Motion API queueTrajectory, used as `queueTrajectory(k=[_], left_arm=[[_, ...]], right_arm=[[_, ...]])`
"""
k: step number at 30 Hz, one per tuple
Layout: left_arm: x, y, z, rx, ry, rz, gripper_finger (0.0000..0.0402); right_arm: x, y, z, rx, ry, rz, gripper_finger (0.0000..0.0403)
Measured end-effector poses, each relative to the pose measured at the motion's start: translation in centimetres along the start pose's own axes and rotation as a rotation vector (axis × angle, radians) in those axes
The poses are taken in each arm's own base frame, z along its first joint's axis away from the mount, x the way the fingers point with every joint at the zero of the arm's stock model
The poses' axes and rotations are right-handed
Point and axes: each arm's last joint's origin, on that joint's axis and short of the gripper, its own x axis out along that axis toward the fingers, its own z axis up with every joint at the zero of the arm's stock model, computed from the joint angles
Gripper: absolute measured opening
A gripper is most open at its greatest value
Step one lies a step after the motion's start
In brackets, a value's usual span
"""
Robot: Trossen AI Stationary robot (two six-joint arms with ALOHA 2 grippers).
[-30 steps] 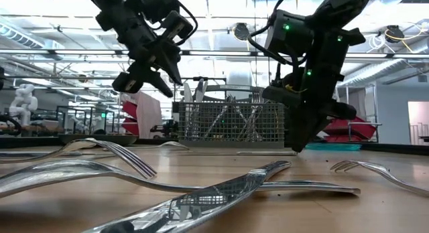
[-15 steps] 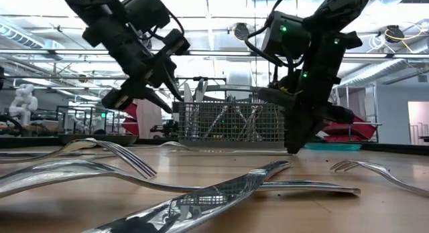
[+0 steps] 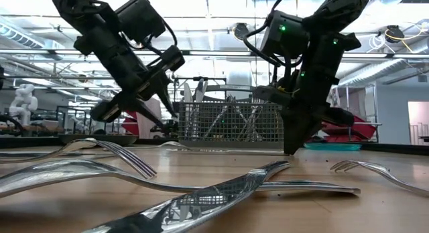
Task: Sort silverware
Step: Put the table knife into the silverware organizer
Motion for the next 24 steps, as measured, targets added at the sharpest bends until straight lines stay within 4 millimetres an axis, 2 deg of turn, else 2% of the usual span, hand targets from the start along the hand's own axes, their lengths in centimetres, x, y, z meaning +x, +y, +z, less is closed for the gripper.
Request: queueTrajectory(k=[8,13,18,24], left_arm=[[0.1,0.4,0.3,-0.027,-0.078,0.015,0.0119],[1.7,1.3,1.3,-0.059,-0.081,0.064,0.0119],[3.8,2.0,1.6,-0.102,-0.042,0.072,0.0119],[3.9,2.1,2.2,-0.124,-0.062,0.064,0.0119]], right_arm=[[0.1,0.2,0.0,-0.009,0.001,0.027,0.0],[0.1,0.2,0.0,-0.019,-0.002,0.022,0.0],[0.1,0.2,0.0,-0.026,-0.005,0.02,0.0],[0.1,0.2,-0.1,-0.05,-0.005,0.02,0.0]])
